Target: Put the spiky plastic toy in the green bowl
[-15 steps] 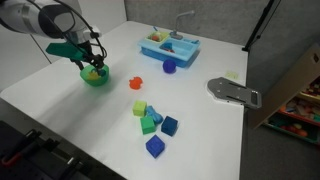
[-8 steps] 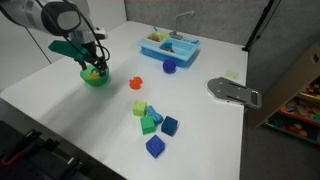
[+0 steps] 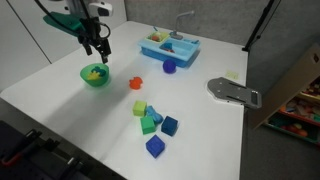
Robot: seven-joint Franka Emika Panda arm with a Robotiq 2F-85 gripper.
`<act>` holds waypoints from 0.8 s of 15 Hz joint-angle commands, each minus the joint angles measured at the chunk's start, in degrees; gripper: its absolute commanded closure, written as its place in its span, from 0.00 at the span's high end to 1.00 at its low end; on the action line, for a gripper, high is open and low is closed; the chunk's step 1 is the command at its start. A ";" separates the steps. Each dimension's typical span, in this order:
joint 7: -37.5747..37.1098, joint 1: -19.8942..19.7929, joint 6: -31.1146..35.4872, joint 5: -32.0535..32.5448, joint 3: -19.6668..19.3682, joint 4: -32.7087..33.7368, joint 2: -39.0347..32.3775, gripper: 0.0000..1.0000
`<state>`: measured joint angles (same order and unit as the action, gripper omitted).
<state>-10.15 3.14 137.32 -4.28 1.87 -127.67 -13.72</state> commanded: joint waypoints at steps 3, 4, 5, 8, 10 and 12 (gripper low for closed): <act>-8.00 0.53 -15.77 5.88 -1.29 -1.64 11.76 1.00; -8.29 0.36 -19.02 6.63 -1.02 -1.53 13.64 1.00; -8.72 0.18 -21.51 7.05 -0.80 -1.46 15.36 1.00; -9.32 -0.34 -27.32 7.58 -0.26 -1.10 21.47 1.00; -8.59 -0.62 -30.16 7.05 -0.01 -0.74 24.78 1.00; -8.43 -0.82 -32.22 6.83 0.33 -0.58 27.29 1.00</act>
<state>-17.77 3.14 108.03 2.10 1.22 -127.69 9.24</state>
